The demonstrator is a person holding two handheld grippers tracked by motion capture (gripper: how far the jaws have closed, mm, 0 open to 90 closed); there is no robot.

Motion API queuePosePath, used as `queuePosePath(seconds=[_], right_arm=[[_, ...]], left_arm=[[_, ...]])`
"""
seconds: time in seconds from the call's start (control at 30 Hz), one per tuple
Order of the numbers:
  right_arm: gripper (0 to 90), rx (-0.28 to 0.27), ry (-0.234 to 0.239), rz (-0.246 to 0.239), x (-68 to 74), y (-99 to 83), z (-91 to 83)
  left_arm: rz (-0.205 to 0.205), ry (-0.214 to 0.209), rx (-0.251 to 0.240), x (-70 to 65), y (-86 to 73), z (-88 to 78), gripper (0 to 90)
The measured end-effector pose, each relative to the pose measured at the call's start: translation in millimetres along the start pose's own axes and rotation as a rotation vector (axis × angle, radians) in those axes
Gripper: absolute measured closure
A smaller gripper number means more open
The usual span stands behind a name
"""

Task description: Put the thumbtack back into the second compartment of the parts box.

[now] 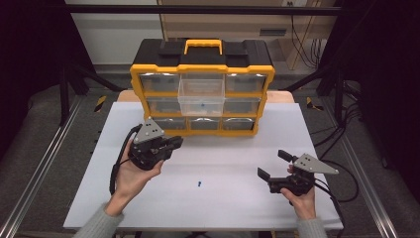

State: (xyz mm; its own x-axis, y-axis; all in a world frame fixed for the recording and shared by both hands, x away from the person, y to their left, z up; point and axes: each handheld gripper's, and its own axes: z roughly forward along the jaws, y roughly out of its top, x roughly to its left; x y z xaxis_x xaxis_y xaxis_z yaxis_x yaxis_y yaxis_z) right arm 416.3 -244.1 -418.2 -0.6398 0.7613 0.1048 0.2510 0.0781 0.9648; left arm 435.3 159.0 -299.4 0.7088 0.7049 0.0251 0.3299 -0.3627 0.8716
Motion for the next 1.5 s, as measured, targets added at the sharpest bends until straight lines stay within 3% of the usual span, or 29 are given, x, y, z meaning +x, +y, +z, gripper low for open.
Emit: queuePosePath(seconds=[0.5, 1.17, 1.47, 1.5], right_arm=[[0.5, -0.002, -0.006, 0.009, 0.2, 0.5, -0.7], [0.5, -0.002, -0.005, 0.014, 0.3, 0.8, -1.0], [0.5, -0.006, -0.004, 0.009, -0.1, 1.0, -1.3], [0.5, -0.006, -0.005, 0.012, 0.0, 1.0, -1.2]], left_arm=[[0.036, 0.007, -0.03, 3.6, 27.3, -11.7, 84.7], [0.072, 0.019, -0.07, -1.5, 67.5, -20.7, 84.7], [0.085, 0.039, -0.078, -2.1, 85.4, -20.7, 84.8], [0.105, 0.049, -0.078, -0.9, 87.8, -20.6, 84.7]])
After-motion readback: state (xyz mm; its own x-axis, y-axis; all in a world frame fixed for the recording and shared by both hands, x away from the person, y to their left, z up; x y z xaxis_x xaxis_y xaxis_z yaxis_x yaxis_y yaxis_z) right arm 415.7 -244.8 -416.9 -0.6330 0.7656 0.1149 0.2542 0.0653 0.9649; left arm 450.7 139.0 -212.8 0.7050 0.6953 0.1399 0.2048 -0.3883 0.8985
